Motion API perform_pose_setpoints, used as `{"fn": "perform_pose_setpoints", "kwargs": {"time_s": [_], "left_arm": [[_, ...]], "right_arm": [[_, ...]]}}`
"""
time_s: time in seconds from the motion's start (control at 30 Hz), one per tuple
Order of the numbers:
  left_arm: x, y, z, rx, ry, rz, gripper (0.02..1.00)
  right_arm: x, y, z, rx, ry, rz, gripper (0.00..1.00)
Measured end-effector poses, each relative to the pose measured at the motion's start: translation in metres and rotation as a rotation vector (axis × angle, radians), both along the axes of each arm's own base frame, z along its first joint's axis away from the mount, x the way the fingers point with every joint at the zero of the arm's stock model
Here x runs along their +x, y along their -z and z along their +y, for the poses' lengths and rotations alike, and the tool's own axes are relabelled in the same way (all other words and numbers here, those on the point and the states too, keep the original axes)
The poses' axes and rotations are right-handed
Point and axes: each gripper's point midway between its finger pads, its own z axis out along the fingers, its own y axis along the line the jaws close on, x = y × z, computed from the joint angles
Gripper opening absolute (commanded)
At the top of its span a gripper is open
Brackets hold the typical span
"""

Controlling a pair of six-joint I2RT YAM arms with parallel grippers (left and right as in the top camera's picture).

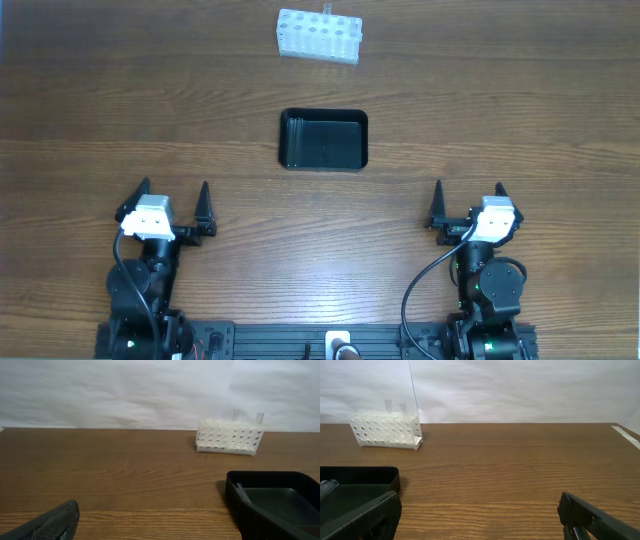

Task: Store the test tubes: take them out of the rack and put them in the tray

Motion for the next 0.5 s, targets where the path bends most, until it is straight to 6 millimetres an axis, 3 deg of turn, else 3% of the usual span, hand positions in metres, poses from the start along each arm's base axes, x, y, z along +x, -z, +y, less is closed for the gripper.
{"fn": "perform_pose_setpoints", "kwargs": {"time_s": [0.5], "left_arm": [[0.0, 0.0002, 0.0, 0.0, 0.0, 0.0, 1.0]], "right_arm": [[0.0003, -0.0057, 0.0, 0.002, 0.0, -0.023, 0.993]]}}
